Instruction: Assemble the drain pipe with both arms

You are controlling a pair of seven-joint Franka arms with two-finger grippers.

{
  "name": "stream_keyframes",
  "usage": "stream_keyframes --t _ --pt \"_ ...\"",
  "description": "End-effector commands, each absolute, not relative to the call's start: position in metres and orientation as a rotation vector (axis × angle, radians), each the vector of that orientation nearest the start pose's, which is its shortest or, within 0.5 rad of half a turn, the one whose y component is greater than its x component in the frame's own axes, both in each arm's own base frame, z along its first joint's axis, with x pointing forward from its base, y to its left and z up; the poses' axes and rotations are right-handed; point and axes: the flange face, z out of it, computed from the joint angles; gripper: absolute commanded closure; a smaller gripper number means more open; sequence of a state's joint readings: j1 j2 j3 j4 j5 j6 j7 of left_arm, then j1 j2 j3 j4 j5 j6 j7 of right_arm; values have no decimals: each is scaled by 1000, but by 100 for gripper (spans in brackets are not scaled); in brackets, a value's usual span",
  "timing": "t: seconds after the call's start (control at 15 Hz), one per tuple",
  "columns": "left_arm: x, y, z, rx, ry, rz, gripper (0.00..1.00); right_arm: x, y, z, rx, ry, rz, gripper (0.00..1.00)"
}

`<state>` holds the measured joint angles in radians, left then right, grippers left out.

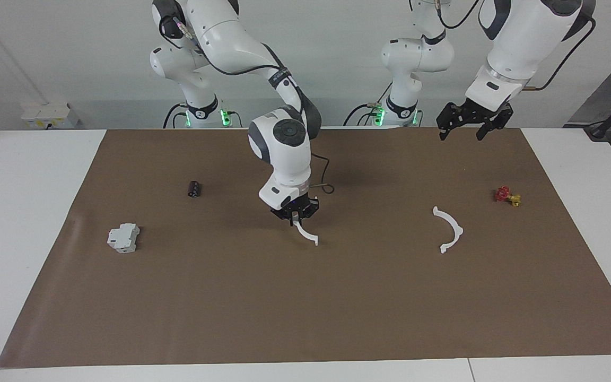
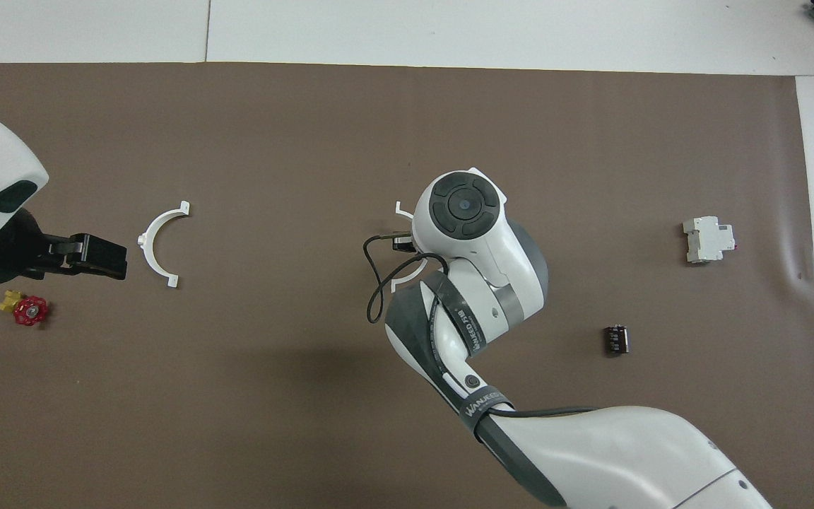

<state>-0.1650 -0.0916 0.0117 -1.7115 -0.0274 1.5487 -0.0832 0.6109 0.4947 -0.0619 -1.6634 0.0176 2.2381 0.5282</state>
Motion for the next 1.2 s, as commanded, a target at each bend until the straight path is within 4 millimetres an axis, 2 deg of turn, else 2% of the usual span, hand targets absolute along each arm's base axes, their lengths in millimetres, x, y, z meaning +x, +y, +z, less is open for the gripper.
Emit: stream_keyframes --t 0.0,0.13,0.33,0.54,0.6,0.67,0.74,0.87,1.0,1.14 --pt "511 -79 612 -3140 111 124 0 581 376 316 -3107 -47 -163 100" --pt "511 -79 612 -3140 111 124 0 572 385 306 -3111 -75 -152 100" --pt "511 -79 612 -3140 111 124 0 564 380 287 -3115 -75 -142 100" --pt "511 -79 612 -3140 111 124 0 561 378 284 -3116 -80 -140 100" --pt "511 -79 612 -3140 111 124 0 561 377 284 -3116 -80 -139 93" --pt "511 -80 612 -3140 111 120 0 560 378 285 -3120 -77 -131 14" --pt "511 -80 612 -3141 109 117 0 554 387 286 -3118 -101 -131 0" --pt "510 -80 611 -3140 111 127 0 555 388 299 -3116 -101 -135 0" --pt "511 -77 612 -3141 106 122 0 559 376 341 -3111 -74 -143 0" --pt "513 -77 613 -3144 101 96 0 566 345 393 -3100 -9 -158 0"
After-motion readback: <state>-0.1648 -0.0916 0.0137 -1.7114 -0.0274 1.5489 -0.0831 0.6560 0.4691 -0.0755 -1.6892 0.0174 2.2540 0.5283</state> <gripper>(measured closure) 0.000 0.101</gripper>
